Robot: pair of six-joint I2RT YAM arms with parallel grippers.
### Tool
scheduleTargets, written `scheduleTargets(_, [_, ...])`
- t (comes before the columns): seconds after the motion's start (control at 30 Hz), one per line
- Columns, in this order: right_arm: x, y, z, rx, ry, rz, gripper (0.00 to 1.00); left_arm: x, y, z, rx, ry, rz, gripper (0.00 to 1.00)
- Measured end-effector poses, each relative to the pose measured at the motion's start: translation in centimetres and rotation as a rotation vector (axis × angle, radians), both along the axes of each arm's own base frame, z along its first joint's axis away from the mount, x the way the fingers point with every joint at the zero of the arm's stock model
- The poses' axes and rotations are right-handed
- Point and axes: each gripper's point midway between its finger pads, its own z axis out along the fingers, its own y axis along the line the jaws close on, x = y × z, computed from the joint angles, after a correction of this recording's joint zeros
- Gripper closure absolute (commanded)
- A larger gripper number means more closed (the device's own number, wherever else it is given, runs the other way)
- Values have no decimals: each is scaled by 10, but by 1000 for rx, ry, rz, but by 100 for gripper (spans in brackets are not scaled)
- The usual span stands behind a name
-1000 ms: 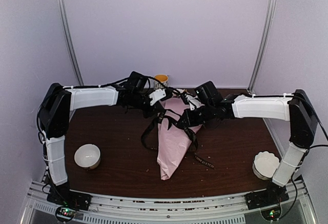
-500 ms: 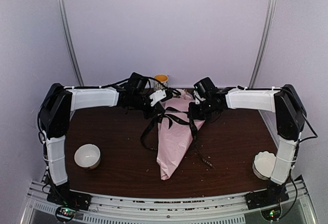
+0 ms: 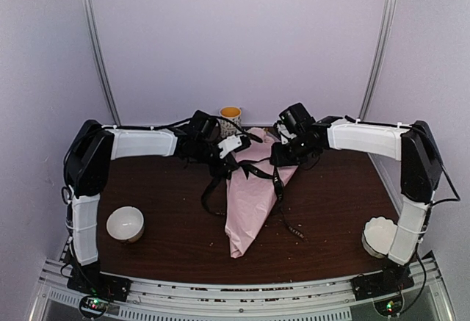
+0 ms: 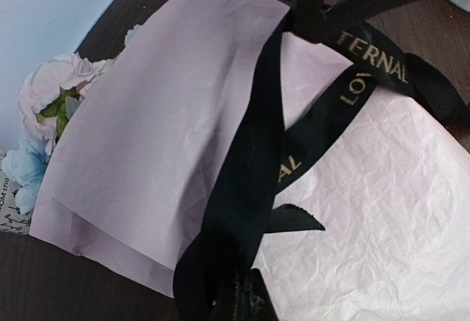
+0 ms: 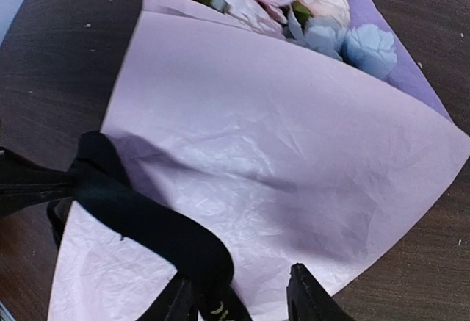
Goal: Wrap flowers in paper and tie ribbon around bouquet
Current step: Cross the ribbon over the folded bouquet.
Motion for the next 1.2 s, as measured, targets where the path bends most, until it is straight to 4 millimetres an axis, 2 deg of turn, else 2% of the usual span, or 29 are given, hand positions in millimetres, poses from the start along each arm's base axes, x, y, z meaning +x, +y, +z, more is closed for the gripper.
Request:
scheduleTargets(0.17, [-7, 17, 34, 96, -52, 100, 60, 3, -1, 3, -3, -7, 5, 100])
scheduleTargets(0.27, [-12, 27, 39, 123, -57, 149, 60, 3, 0, 2, 2, -8, 10, 100])
scheduleTargets(0.3, [-13, 29, 38, 126, -52, 162, 60, 3, 0, 2, 3, -7, 10, 96])
scheduleTargets(0.37, [-16, 33, 36, 130, -45, 186, 62, 3, 1, 1, 5, -4, 10, 65])
scheduleTargets(0.43, [-17, 34, 35, 128, -43, 199, 64, 0, 2, 0, 5, 10, -10, 47])
scheduleTargets(0.57, [-18, 33, 26, 102, -21, 205, 63, -10, 10, -5, 12, 62, -54, 32])
scheduleTargets(0.67, [-18, 32, 14, 78, 6, 207, 60, -16, 19, -5, 11, 103, -83, 30])
scheduleTargets(0.73, [-19, 30, 6, 61, 24, 206, 58, -16, 26, -1, 1, 127, -85, 33])
scheduleTargets(0.8, [-20, 28, 0, 44, 38, 201, 58, -8, 37, 2, -4, 141, -52, 37])
scheduleTargets(0.9, [-21, 24, -6, 22, 49, 194, 58, 9, 57, 0, 12, 182, 18, 36])
scheduleTargets(1.0, [-22, 22, -8, 13, 58, 191, 65, 18, 72, -6, 20, 235, 71, 33])
scheduleTargets(1.07, [-22, 22, -8, 12, 59, 192, 72, 16, 79, -14, 36, 279, 98, 32])
scheduleTargets(1.2, [-23, 22, -8, 15, 62, 194, 89, 6, 78, -35, 70, 352, 127, 29])
